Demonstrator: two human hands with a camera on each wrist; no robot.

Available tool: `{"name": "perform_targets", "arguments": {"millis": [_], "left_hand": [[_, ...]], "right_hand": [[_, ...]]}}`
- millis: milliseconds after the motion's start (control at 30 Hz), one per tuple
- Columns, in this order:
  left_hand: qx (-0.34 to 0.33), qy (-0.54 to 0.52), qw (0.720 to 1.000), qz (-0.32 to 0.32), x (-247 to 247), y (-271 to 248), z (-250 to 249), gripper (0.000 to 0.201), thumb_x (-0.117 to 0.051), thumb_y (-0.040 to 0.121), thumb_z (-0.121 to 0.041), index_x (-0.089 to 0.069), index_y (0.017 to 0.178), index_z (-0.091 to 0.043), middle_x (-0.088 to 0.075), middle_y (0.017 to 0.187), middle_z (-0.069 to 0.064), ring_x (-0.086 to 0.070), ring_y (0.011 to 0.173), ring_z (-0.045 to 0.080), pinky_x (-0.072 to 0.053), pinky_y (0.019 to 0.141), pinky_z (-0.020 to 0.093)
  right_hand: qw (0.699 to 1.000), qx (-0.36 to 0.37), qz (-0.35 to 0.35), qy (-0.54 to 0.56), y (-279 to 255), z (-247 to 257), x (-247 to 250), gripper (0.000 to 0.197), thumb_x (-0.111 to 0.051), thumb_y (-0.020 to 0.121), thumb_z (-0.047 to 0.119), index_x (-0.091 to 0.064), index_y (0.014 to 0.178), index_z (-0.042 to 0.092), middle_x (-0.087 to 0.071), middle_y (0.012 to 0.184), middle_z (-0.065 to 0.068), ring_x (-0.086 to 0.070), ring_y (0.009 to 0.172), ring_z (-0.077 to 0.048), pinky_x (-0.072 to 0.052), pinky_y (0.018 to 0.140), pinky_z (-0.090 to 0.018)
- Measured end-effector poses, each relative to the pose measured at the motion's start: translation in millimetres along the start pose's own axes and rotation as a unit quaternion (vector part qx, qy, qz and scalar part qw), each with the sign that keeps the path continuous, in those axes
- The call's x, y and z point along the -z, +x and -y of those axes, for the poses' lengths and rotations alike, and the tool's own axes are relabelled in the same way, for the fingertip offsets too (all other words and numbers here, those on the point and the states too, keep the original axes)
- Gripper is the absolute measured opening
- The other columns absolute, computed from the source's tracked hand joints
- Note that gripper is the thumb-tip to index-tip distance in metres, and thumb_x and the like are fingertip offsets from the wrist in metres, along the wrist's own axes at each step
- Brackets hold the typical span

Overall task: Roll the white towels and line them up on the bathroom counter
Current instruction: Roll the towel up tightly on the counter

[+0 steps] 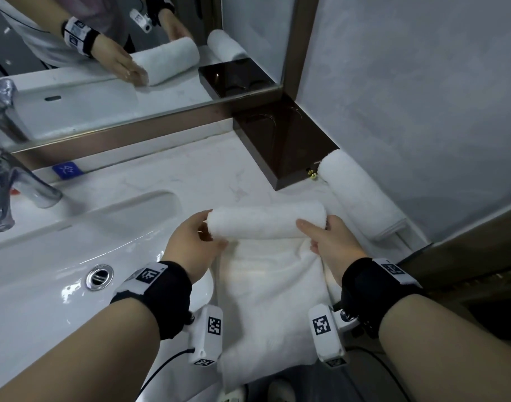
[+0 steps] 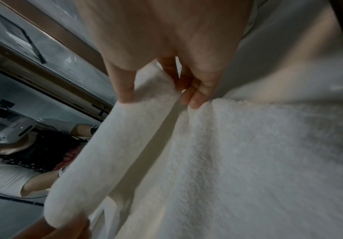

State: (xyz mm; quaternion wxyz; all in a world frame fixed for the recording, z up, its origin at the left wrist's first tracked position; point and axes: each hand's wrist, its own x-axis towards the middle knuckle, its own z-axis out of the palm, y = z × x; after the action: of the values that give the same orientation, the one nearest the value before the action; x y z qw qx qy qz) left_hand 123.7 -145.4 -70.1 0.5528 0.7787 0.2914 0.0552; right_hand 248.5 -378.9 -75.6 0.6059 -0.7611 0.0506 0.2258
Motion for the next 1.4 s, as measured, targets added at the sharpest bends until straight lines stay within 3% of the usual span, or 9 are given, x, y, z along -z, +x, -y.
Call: {"name": "perform_targets", "arguments": {"millis": [100,233,367,567,800,1133,1200,1300,1400], "left_hand": [[-0.022,-0.010,0.999,0.022,4.6,2.5,-6.4,0.032,-0.071,0.083,-0.016,-0.070,0.095,-0.046,-0.073,0.089,-0.004,-0.069,0.083,0.014,-0.054,0.074,0.029],[-0.050,0.010,0.998,0.026,7.2,5.6,-14.5,0.037,-0.069,0.088,-0.024,-0.063,0.097,-0.059,-0.060,0.103,-0.018,-0.062,0.085,-0.004,-0.047,0.077,0.019],[-0.029,-0.063,0.997,0.017,10.3,7.2,-21.7,0.061,-0.069,0.090,-0.024,-0.043,0.141,-0.046,-0.062,0.113,-0.024,-0.062,0.093,-0.011,-0.043,0.074,0.010],[-0.025,-0.106,0.994,0.009,14.0,9.2,-33.8,0.038,-0.077,0.082,-0.027,-0.063,0.116,-0.035,-0.071,0.105,-0.011,-0.071,0.091,0.012,-0.054,0.086,0.031],[-0.042,-0.067,0.996,0.031,11.3,13.3,-33.6,0.062,-0.084,0.071,-0.012,-0.060,0.117,-0.046,-0.061,0.092,-0.007,-0.064,0.072,0.004,-0.050,0.065,0.014],[-0.008,0.069,0.996,0.056,7.4,16.1,-23.0,0.025,-0.080,0.074,-0.046,-0.063,0.087,-0.032,-0.063,0.062,-0.019,-0.055,0.051,-0.005,-0.037,0.051,0.015],[0.022,0.026,0.998,0.060,9.4,19.1,-23.0,0.027,-0.080,0.075,-0.046,-0.064,0.084,-0.026,-0.058,0.057,-0.013,-0.050,0.043,0.002,-0.037,0.050,0.020],[0.059,-0.051,0.993,0.089,13.5,23.7,-26.3,0.039,-0.080,0.076,-0.046,-0.059,0.082,-0.014,-0.051,0.057,-0.002,-0.040,0.042,0.011,-0.033,0.044,0.024],[0.080,-0.086,0.989,0.084,15.9,27.3,-30.9,0.046,-0.076,0.076,-0.050,-0.055,0.085,-0.010,-0.048,0.056,0.001,-0.035,0.039,0.012,-0.030,0.040,0.024]], "right_hand": [[1.000,-0.002,0.006,-0.006,1.5,1.3,1.6,0.051,-0.078,0.054,0.055,-0.066,0.090,0.022,-0.071,0.086,0.004,-0.068,0.077,-0.014,-0.052,0.069,-0.030],[0.999,0.012,0.022,0.037,0.0,5.3,1.5,0.017,-0.079,0.064,0.039,-0.072,0.077,0.031,-0.075,0.088,0.005,-0.073,0.082,-0.015,-0.056,0.074,-0.032],[0.993,0.012,0.016,0.115,-0.6,15.1,-0.6,0.016,-0.076,0.078,0.024,-0.066,0.067,0.028,-0.071,0.098,-0.006,-0.070,0.095,-0.025,-0.057,0.075,-0.035],[0.986,0.013,0.005,0.163,-2.2,38.7,5.6,0.040,-0.075,0.077,0.030,-0.055,0.112,0.037,-0.053,0.120,-0.001,-0.059,0.079,-0.019,-0.049,0.056,-0.026],[0.981,-0.033,0.036,0.189,-6.9,45.4,8.7,0.029,-0.074,0.080,0.029,-0.062,0.104,0.019,-0.057,0.079,-0.005,-0.049,0.055,-0.015,-0.046,0.051,-0.027],[1.000,0.003,-0.014,-0.002,-25.4,3.1,-24.9,0.076,-0.073,0.080,0.040,-0.030,0.141,0.027,-0.058,0.105,0.004,-0.056,0.086,-0.015,-0.047,0.079,-0.029],[0.966,0.087,0.057,-0.235,-39.0,-20.3,-29.0,0.088,-0.077,0.068,0.050,-0.029,0.141,0.038,-0.047,0.128,0.014,-0.043,0.113,-0.011,-0.037,0.098,-0.027],[0.824,0.206,0.154,-0.506,-48.1,-39.6,-25.5,0.084,-0.061,0.062,0.070,-0.028,0.138,0.053,-0.017,0.150,0.026,-0.012,0.134,-0.011,-0.013,0.107,-0.028],[0.812,0.204,0.176,-0.517,-47.1,-39.9,-19.7,0.086,-0.059,0.060,0.073,-0.022,0.136,0.060,-0.007,0.150,0.032,-0.003,0.134,-0.008,-0.007,0.107,-0.033]]}}
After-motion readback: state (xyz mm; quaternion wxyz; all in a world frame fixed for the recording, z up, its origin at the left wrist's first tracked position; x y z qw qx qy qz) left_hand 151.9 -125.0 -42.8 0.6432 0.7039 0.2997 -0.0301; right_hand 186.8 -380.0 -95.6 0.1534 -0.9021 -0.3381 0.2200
